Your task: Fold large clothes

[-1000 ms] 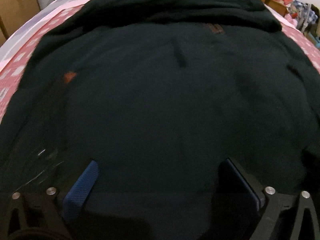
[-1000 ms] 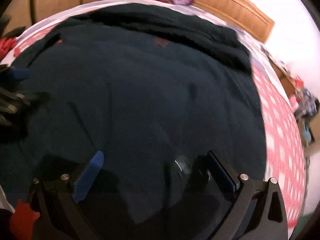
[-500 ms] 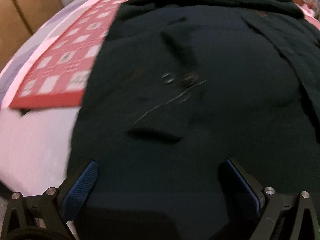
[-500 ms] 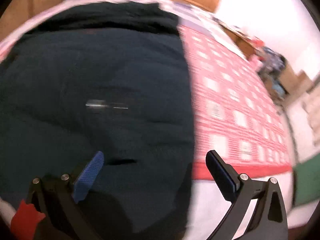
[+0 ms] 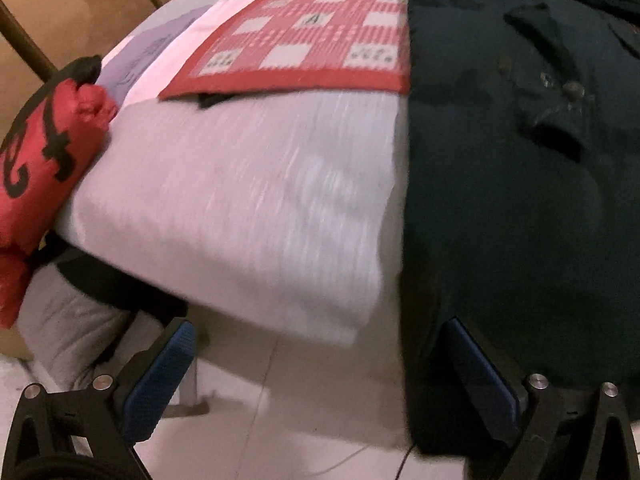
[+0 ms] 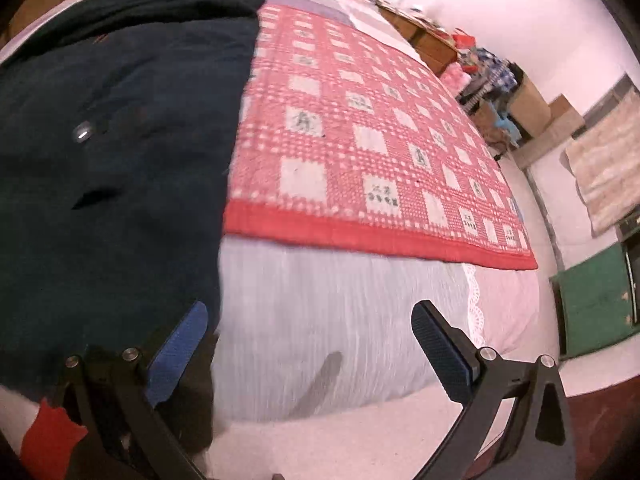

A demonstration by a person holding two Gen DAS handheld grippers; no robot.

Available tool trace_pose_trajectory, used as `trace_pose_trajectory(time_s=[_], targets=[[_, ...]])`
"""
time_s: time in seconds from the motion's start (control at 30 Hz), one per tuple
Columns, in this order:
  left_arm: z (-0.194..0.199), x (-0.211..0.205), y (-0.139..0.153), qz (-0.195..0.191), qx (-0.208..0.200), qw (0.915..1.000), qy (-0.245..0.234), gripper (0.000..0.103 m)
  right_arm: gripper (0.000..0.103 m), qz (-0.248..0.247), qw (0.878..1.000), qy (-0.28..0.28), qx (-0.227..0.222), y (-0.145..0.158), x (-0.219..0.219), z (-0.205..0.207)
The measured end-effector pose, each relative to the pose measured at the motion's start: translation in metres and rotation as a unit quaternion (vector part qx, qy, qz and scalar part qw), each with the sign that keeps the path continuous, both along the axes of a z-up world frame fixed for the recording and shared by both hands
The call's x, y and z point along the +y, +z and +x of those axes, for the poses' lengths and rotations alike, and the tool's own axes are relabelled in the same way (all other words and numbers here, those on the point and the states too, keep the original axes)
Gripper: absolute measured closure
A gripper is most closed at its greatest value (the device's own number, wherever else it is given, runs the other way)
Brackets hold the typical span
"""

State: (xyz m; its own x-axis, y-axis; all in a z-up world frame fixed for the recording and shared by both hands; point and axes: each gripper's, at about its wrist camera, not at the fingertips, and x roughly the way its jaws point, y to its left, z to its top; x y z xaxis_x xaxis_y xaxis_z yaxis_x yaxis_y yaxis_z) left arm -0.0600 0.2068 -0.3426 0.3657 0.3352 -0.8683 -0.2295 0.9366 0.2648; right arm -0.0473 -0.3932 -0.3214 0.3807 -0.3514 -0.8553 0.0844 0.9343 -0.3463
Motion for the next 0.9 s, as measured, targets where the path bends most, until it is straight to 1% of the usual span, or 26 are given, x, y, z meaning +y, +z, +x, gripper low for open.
trace_pose_trajectory(time_s=[0.1, 0.17, 0.2, 0.3, 0.4, 0.47, 0.53, 0.6, 0.77, 0.83, 0.9], targets=[[-0.020, 0.001, 0.000, 0.002, 0.012, 0.9999, 0.007, 0.001, 0.000, 0.006, 1.000, 0.000, 0.006, 0.001, 0.008, -0.017], [-0.029, 0.002, -0.001, -0.003, 0.023, 0.9996, 0.014, 0.002, 0.000, 0.017, 1.000, -0.004, 0.009, -0.001, 0.012, -0.023], [-0.030, 0.001, -0.002, -0.007, 0.026, 0.9995, 0.015, 0.003, 0.000, 0.021, 1.000, -0.005, 0.014, 0.000, 0.023, -0.032], [-0.040, -0.015, 0.002, -0.020, 0.026, 0.9994, -0.006, 0.003, 0.000, 0.023, 1.000, 0.002, 0.019, -0.003, 0.036, -0.034], [-0.043, -0.036, 0.000, -0.031, 0.025, 0.9983, -0.043, 0.003, 0.000, 0.022, 1.000, 0.001, 0.018, -0.001, 0.042, -0.039], [-0.042, -0.040, -0.004, -0.036, 0.030, 0.9979, -0.045, 0.003, 0.000, 0.022, 1.000, 0.000, 0.021, 0.000, 0.043, -0.042], [-0.041, -0.041, -0.008, -0.042, 0.033, 0.9980, -0.035, 0.003, 0.000, 0.023, 0.999, 0.003, 0.026, -0.001, 0.044, -0.045], [-0.043, -0.040, -0.013, -0.041, 0.042, 0.9980, -0.025, 0.003, 0.001, 0.023, 0.999, 0.008, 0.030, -0.001, 0.047, -0.048], [-0.046, -0.034, -0.030, -0.009, 0.076, 0.9969, -0.020, 0.003, 0.000, 0.022, 0.999, 0.008, 0.031, -0.002, 0.052, -0.050], [-0.043, -0.030, -0.030, -0.005, 0.073, 0.9973, -0.013, 0.004, 0.000, 0.023, 0.999, 0.006, 0.031, -0.001, 0.054, -0.050], [-0.038, -0.027, -0.019, -0.008, 0.047, 0.9989, -0.003, 0.005, 0.000, 0.021, 0.999, 0.008, 0.030, -0.001, 0.054, -0.051]])
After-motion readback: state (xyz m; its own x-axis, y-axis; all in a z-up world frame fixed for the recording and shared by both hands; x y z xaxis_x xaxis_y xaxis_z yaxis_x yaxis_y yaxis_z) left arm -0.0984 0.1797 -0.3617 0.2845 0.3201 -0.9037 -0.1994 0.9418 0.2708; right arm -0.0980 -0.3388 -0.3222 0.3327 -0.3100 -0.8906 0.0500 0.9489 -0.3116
